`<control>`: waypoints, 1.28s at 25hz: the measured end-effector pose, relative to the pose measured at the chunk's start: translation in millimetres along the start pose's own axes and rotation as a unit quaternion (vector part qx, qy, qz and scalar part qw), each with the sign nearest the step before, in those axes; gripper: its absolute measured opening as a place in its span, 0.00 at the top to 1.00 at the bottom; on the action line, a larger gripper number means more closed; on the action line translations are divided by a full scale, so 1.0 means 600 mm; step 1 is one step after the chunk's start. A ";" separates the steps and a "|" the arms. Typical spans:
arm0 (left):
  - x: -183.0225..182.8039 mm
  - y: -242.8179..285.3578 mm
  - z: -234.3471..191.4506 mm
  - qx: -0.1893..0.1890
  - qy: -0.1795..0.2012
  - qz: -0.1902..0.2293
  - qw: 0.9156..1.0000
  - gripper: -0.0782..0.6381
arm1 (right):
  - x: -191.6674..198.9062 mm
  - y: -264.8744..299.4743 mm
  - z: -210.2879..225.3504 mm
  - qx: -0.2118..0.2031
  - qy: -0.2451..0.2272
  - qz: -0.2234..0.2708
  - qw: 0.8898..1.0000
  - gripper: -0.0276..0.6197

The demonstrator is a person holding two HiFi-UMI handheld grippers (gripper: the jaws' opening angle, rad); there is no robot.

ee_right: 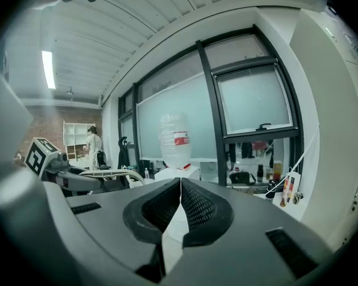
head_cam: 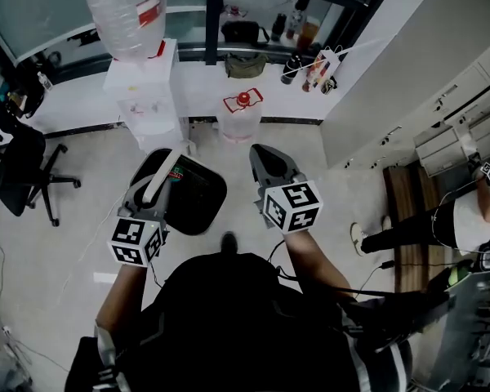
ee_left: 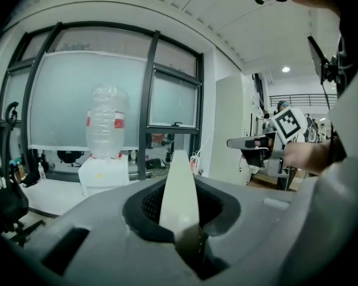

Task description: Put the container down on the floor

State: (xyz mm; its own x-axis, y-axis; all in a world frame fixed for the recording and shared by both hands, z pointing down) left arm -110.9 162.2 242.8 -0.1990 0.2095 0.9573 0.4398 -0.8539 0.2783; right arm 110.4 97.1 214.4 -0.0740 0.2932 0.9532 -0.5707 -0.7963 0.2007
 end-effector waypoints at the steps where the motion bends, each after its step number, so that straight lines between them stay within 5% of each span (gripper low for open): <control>1: -0.004 0.011 0.003 -0.002 0.001 0.000 1.000 0.80 | -0.003 0.001 0.013 0.000 0.002 0.002 1.000 0.94; 15: -0.037 0.128 0.039 -0.007 0.007 -0.009 1.000 0.81 | -0.021 0.021 0.153 -0.013 0.015 0.006 1.000 0.94; 32: -0.038 0.232 -0.001 0.048 0.027 -0.007 0.998 0.81 | -0.041 0.112 0.179 -0.007 0.008 -0.005 1.000 0.94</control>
State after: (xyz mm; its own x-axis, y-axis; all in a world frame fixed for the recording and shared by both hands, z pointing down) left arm -45.9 38.1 259.4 -0.2521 0.1920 0.9485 0.5180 -0.8011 0.2998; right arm 161.9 -20.5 229.0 -0.0819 0.3093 0.9474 -0.5827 -0.7861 0.2062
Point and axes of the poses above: the fingertips, and each gripper's own axes: y forward along the fingers, z to its right, x out of its underside, the point moved 3 cm from there along -y, backward along the fingers, and after that the axes turned 8 degrees about y, right-handed, at the moved point
